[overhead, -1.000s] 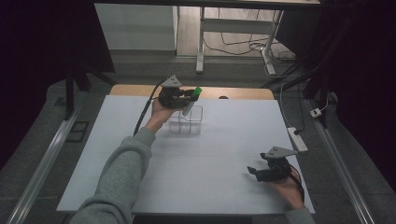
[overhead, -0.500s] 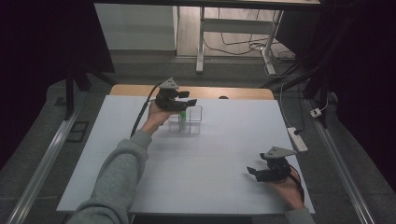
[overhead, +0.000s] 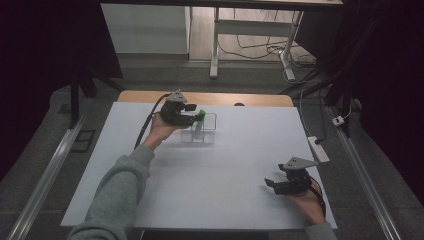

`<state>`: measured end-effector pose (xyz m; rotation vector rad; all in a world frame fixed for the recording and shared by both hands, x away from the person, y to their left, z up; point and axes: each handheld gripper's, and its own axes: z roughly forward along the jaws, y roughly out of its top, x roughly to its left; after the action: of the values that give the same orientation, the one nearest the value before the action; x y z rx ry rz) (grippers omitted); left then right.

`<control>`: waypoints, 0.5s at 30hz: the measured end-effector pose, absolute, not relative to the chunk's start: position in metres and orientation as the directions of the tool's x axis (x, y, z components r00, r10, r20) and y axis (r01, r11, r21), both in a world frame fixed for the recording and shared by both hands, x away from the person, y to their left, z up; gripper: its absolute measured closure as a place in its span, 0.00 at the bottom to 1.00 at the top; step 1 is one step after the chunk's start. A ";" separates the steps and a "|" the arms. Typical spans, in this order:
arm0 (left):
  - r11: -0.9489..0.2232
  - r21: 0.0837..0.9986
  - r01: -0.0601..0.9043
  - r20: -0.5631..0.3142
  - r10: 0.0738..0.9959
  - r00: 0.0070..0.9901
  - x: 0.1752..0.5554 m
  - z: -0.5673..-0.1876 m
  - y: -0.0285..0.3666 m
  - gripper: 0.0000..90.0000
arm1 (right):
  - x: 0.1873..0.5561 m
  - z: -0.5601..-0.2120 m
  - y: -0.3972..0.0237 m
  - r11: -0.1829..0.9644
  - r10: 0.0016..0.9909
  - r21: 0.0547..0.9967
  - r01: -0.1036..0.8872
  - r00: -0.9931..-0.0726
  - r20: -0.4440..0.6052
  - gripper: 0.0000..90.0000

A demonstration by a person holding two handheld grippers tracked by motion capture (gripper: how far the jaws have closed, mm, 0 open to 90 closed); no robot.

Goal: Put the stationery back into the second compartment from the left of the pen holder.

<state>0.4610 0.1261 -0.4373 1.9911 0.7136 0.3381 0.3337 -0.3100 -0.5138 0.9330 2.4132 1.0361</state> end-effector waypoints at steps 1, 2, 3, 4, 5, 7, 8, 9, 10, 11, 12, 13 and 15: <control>-0.373 0.860 0.348 -0.053 0.613 0.788 0.460 -0.438 0.128 0.48 | 0.334 -0.514 -0.310 0.515 0.692 0.740 0.432 -0.719 -0.062 0.21; -0.379 0.857 0.349 -0.049 0.616 0.787 0.458 -0.438 0.129 0.48 | 0.333 -0.514 -0.310 0.515 0.690 0.741 0.431 -0.721 -0.060 0.21; -0.384 0.854 0.351 -0.046 0.617 0.786 0.457 -0.438 0.130 0.48 | 0.333 -0.514 -0.309 0.517 0.689 0.740 0.431 -0.722 -0.060 0.21; -0.387 0.852 0.353 -0.045 0.618 0.785 0.455 -0.438 0.132 0.48 | 0.333 -0.514 -0.309 0.517 0.688 0.740 0.430 -0.723 -0.061 0.21; -0.389 0.851 0.353 -0.043 0.619 0.785 0.453 -0.438 0.133 0.47 | 0.333 -0.514 -0.309 0.517 0.688 0.740 0.430 -0.723 -0.060 0.21; -0.388 0.851 0.355 -0.043 0.621 0.783 0.448 -0.439 0.137 0.47 | 0.333 -0.514 -0.309 0.517 0.689 0.740 0.430 -0.723 -0.060 0.21; -0.385 0.852 0.354 -0.044 0.622 0.782 0.445 -0.440 0.138 0.47 | 0.333 -0.514 -0.309 0.515 0.690 0.741 0.430 -0.722 -0.060 0.21; -0.384 0.854 0.351 -0.041 0.623 0.781 0.443 -0.440 0.140 0.47 | 0.333 -0.514 -0.309 0.516 0.689 0.741 0.431 -0.722 -0.060 0.21; -0.385 0.855 0.348 -0.037 0.624 0.781 0.440 -0.441 0.142 0.47 | 0.333 -0.514 -0.309 0.516 0.688 0.740 0.431 -0.723 -0.060 0.21; -0.386 0.856 0.344 -0.032 0.624 0.781 0.437 -0.441 0.143 0.47 | 0.333 -0.514 -0.309 0.517 0.688 0.739 0.431 -0.724 -0.060 0.21; -0.390 0.855 0.341 -0.027 0.624 0.781 0.434 -0.442 0.144 0.47 | 0.333 -0.514 -0.309 0.518 0.687 0.739 0.431 -0.724 -0.060 0.21; -0.394 0.854 0.340 -0.022 0.625 0.780 0.431 -0.443 0.146 0.47 | 0.333 -0.514 -0.309 0.519 0.687 0.739 0.430 -0.724 -0.061 0.21; -0.395 0.850 0.347 -0.030 0.623 0.782 0.427 -0.445 0.149 0.47 | 0.333 -0.514 -0.309 0.520 0.687 0.737 0.432 -0.724 -0.061 0.21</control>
<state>0.4266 0.1489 -0.4453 2.0198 0.7249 0.3648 0.3331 -0.3090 -0.5138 0.9279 2.4189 1.0323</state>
